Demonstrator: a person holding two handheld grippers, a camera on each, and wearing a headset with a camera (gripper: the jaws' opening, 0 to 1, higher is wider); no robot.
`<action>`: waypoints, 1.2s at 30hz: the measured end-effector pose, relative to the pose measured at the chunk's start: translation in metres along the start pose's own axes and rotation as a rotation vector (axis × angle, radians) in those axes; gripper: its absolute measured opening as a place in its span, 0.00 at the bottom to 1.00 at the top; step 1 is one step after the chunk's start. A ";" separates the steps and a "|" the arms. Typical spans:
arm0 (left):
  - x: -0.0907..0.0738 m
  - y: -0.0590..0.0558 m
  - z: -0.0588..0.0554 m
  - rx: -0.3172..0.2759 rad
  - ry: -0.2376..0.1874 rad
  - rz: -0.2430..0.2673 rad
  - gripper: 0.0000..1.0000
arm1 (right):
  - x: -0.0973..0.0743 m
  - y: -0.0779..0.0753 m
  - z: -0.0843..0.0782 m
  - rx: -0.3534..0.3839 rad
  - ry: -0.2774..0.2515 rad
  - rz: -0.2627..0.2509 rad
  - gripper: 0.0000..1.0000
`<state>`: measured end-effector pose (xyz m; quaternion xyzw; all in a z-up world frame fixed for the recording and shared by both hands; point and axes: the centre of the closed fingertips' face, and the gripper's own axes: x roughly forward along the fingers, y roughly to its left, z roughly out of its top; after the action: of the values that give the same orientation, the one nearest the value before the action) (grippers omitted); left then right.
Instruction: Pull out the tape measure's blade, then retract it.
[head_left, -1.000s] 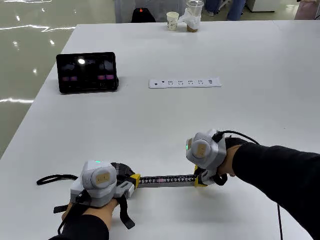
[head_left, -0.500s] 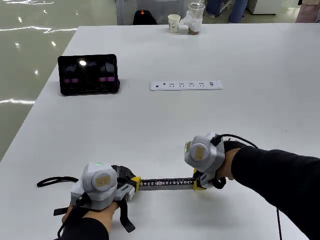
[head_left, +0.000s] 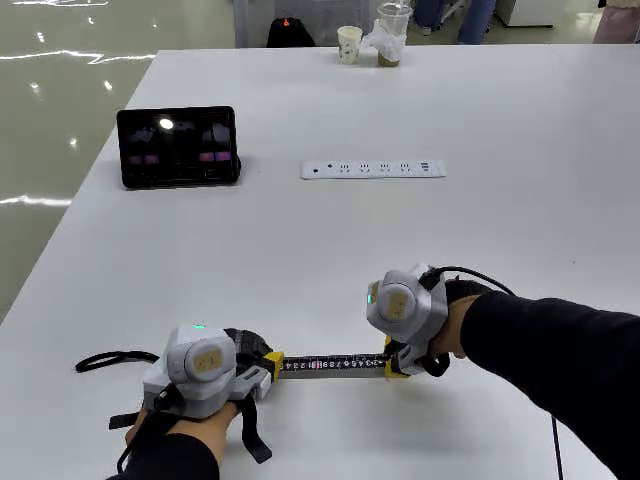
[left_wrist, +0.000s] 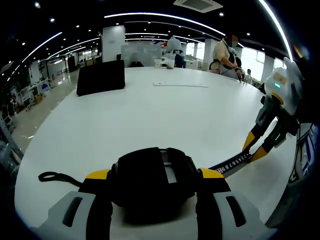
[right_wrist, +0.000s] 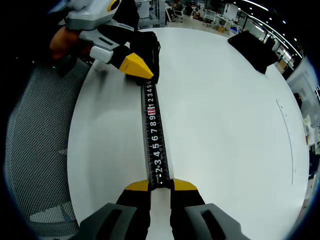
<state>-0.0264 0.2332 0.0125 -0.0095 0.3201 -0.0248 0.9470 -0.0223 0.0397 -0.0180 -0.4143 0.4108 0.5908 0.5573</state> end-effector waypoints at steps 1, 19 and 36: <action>0.000 0.000 0.000 0.000 0.000 0.000 0.63 | 0.000 0.000 0.000 0.000 0.000 0.000 0.11; 0.001 0.000 0.001 0.002 0.002 -0.005 0.63 | 0.003 0.001 0.006 -0.001 0.004 -0.001 0.11; 0.000 0.001 0.001 0.002 0.002 -0.006 0.62 | 0.005 0.001 0.013 0.001 0.000 0.002 0.11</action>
<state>-0.0255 0.2337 0.0127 -0.0098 0.3209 -0.0279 0.9467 -0.0244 0.0537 -0.0183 -0.4138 0.4113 0.5911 0.5569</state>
